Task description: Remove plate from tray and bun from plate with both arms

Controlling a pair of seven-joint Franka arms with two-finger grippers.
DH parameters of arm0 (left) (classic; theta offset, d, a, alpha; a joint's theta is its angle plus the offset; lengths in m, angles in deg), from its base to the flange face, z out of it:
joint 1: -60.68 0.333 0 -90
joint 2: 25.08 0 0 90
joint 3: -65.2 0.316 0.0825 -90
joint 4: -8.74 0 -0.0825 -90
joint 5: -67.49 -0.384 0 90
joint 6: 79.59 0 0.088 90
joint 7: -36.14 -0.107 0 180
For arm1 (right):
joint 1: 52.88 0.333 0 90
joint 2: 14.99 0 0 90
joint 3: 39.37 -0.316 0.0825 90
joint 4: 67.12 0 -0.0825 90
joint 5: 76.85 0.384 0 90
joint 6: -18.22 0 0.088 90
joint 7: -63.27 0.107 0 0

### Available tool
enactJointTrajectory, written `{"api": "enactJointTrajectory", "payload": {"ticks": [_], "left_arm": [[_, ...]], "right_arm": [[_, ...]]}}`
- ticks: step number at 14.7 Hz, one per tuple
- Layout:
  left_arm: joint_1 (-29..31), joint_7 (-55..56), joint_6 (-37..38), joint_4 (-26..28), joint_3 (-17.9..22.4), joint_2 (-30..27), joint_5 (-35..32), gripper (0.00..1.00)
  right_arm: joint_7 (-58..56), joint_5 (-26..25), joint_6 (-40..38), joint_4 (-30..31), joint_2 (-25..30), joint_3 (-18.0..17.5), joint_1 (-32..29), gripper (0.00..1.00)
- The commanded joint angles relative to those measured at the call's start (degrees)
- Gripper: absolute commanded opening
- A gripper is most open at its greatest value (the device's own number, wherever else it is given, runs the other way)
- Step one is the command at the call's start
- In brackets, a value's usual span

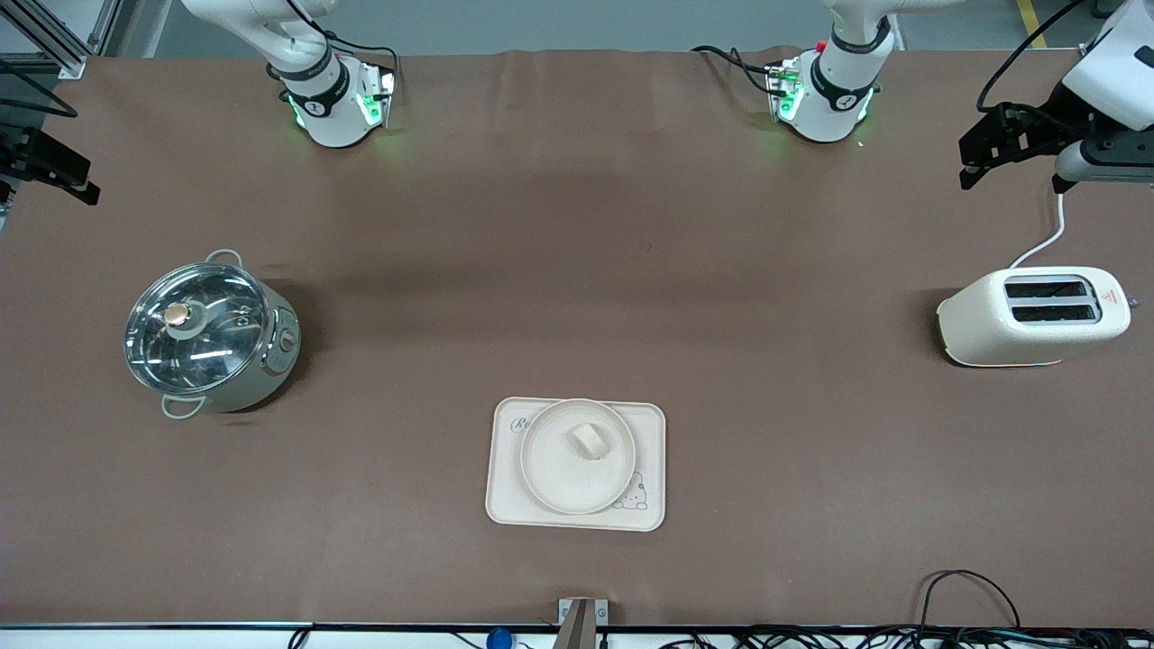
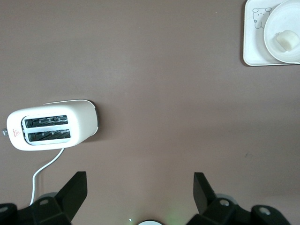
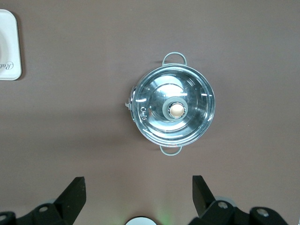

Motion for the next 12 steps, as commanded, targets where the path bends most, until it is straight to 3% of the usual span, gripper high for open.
{"api": "enactJointTrajectory", "payload": {"ticks": [1, 6, 9, 12], "left_arm": [[0.22, -0.27, 1.68, -1.6, -0.14, 0.62, -1.14, 1.0], [0.31, -0.35, 1.69, -1.78, -0.14, 0.62, -1.23, 1.0], [0.4, -0.44, 1.69, -1.78, -0.06, 0.62, -1.14, 1.0], [0.4, -0.53, 1.69, -1.78, -0.06, 0.62, -1.14, 1.0]], "right_arm": [[1.79, -1.24, -0.11, 1.14, 1.62, -0.44, 1.51, 1.0], [2.24, -0.01, 1.11, 1.05, 1.19, -0.45, 1.69, 1.0], [2.15, 3.76, 1.38, 1.66, 0.75, -0.18, 1.34, 1.0], [2.24, 8.67, 5.57, 3.85, -3.37, -0.36, 1.87, 1.0]]}}
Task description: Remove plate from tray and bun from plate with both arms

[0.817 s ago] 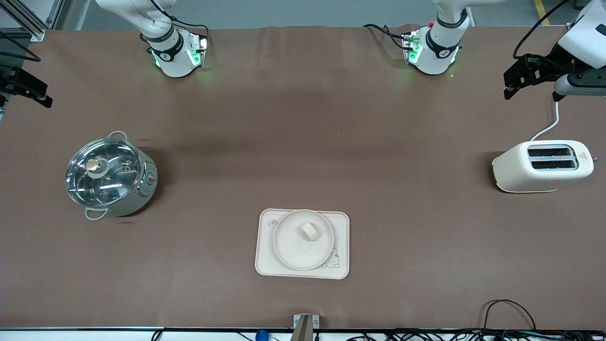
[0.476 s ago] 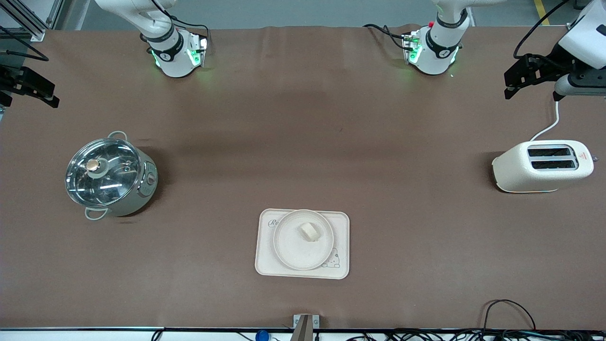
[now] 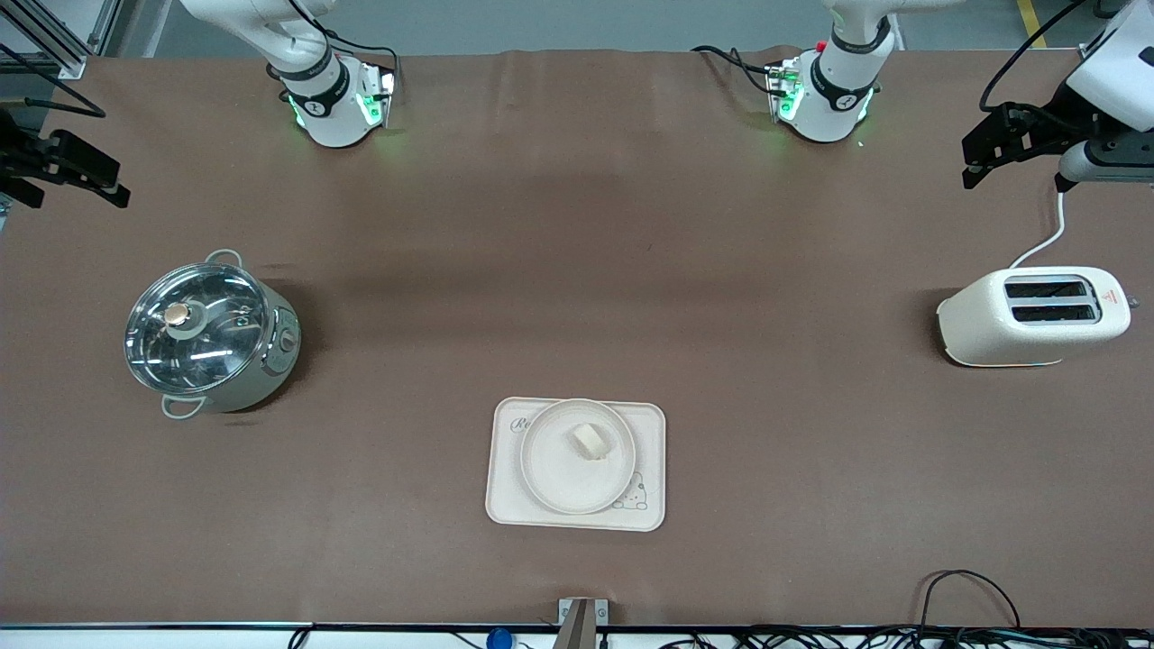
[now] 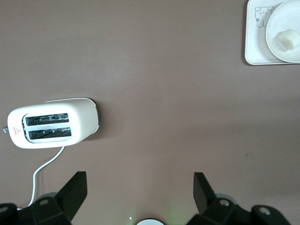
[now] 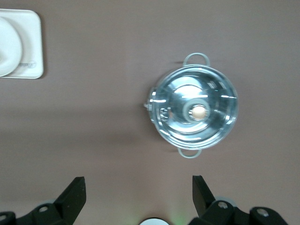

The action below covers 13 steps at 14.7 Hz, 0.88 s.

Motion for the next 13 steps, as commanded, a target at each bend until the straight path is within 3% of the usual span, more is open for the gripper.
{"api": "enactJointTrajectory", "payload": {"ticks": [1, 7, 13], "left_arm": [[0.07, -0.44, 1.26, -1.69, -0.08, 0.7, -1.14, 1.0], [-0.01, -0.27, 1.26, -1.6, -0.08, 0.7, -1.23, 1.0], [-0.1, -0.18, 1.26, -1.6, -0.17, 0.87, -1.23, 1.0]], "right_arm": [[1.07, 5.82, 5.9, 3.23, -3.67, -0.05, 0.28, 1.0], [5.36, 15.23, 15.13, 3.85, -14.12, -0.14, 2.47, 1.0], [12.22, 23.85, 31.99, 3.85, -24.67, -0.14, 11.34, 1.0]]}}
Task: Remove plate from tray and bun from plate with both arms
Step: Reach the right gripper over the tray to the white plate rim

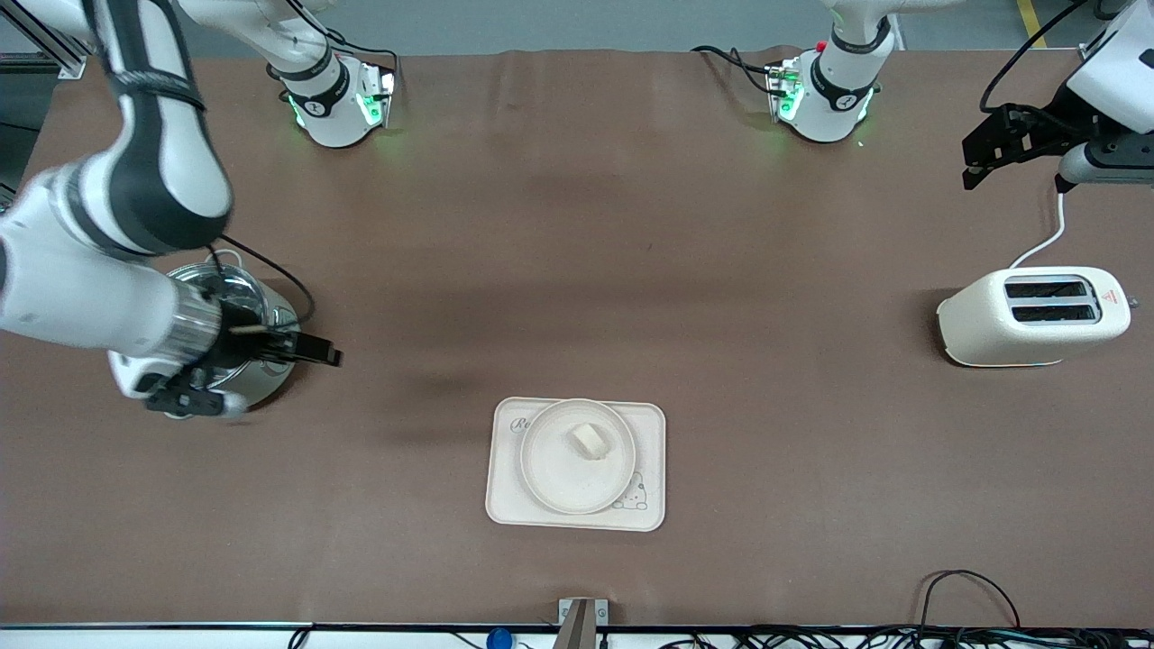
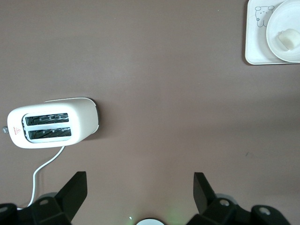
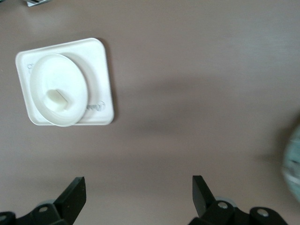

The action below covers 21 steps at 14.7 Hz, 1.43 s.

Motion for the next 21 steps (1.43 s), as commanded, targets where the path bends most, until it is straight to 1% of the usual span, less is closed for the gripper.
{"api": "enactJointTrajectory", "payload": {"ticks": [1, 3, 5, 7, 9, 10, 11, 13, 14, 17, 19, 21], "left_arm": [[-0.13, -0.17, 1.13, -1.46, -0.17, 0.99, -1.14, 1.0], [-0.04, -0.35, 1.13, -1.37, -0.17, 1.17, -1.14, 1.0], [-0.04, -0.26, 1.13, -1.2, -0.17, 1.26, -0.97, 1.0], [-0.04, -0.26, 1.04, -1.02, -0.17, 1.26, -0.7, 1.0], [-0.04, -0.26, 1.04, -0.85, -0.17, 1.26, -0.61, 1.0], [-0.04, -0.09, 1.04, -0.76, -0.17, 1.26, -0.61, 1.0], [-0.04, -0.09, 0.96, -0.85, -0.17, 1.26, -0.61, 1.0], [-0.04, -0.09, 0.69, -1.02, -0.17, 1.26, -0.7, 1.0], [-0.04, -0.09, 0.6, -1.02, -0.17, 1.26, -0.7, 1.0], [-0.13, -0.09, 0.6, -0.93, -0.17, 1.7, -0.7, 1.0], [-0.13, -0.09, 0.6, -1.02, -0.17, 1.79, -0.7, 1.0], [-0.05, -0.09, 0.51, -1.02, -0.17, 1.79, -0.88, 1.0]], "right_arm": [[4.49, 3.9, 7.49, -0.25, -4.47, 0.31, 4.99, 1.0], [6.16, 6.63, 16.7, -0.34, -9.48, 0.23, 9.47, 1.0], [6.17, 9.7, 25.15, -0.6, -14.58, 0.31, 12.64, 1.0], [6.26, 9.98, 29.91, -0.52, -16.96, 0.31, 15.1, 1.0], [9.23, 10.15, 34.04, -0.86, -18.98, 0.31, 15.64, 0.99], [10.99, 10.15, 36.67, -1.3, -20.91, 0.23, 15.99, 0.98], [11.61, 10.15, 39.05, -3.05, -23.36, 0.23, 16.86, 0.96], [13.28, 10.07, 41.0, -6.74, -27.33, 0.23, 17.66, 0.9], [13.81, 10.15, 41.01, -7.71, -28.04, 0.23, 17.66, 0.87], [13.99, 10.07, 41.36, -9.03, -29.8, 0.23, 18.63, 0.72], [13.99, 10.07, 41.36, -9.57, -30.24, 0.23, 18.89, 0.6], [13.91, 10.07, 41.45, -9.57, -30.51, 0.23, 18.89, 0.52]]}}
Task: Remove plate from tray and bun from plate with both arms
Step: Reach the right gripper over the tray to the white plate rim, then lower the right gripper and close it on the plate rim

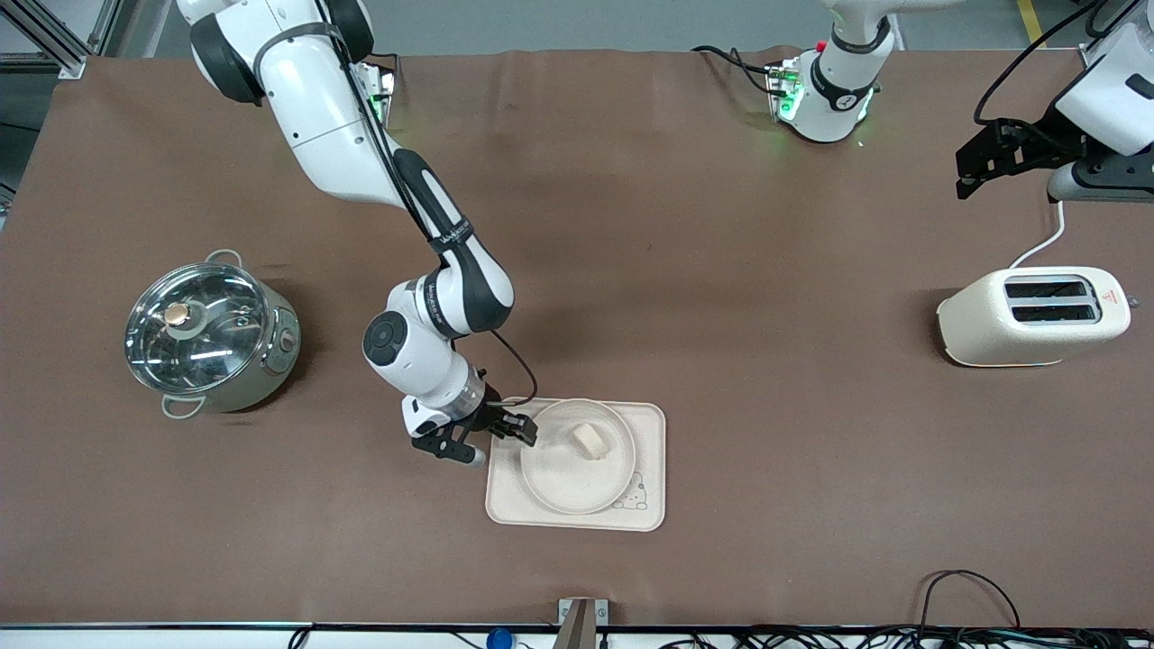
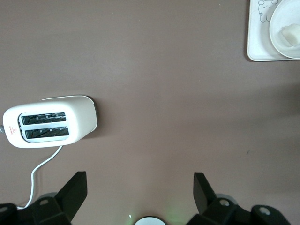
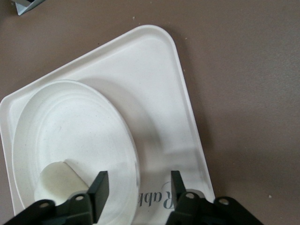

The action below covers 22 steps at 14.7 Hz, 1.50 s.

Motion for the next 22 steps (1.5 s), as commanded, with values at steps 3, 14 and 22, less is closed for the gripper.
{"api": "enactJointTrajectory", "payload": {"ticks": [3, 14, 22], "left_arm": [[-0.11, -0.18, -0.51, -1.22, -0.14, 0.72, -1.05, 1.0], [-0.11, -0.09, -1.3, -0.96, -0.14, 1.43, -1.05, 1.0], [-0.28, -0.09, -1.3, -1.39, -0.23, 1.43, -1.05, 1.0]], "right_arm": [[0.44, 1.12, 1.66, -1.37, -1.59, 0.46, 0.73, 0.42], [0.44, 1.12, 2.99, -3.13, -3.36, 0.37, 1.44, 0.17], [0.35, 1.12, 4.83, -3.22, -4.24, 0.37, 2.23, 0.01]]}}
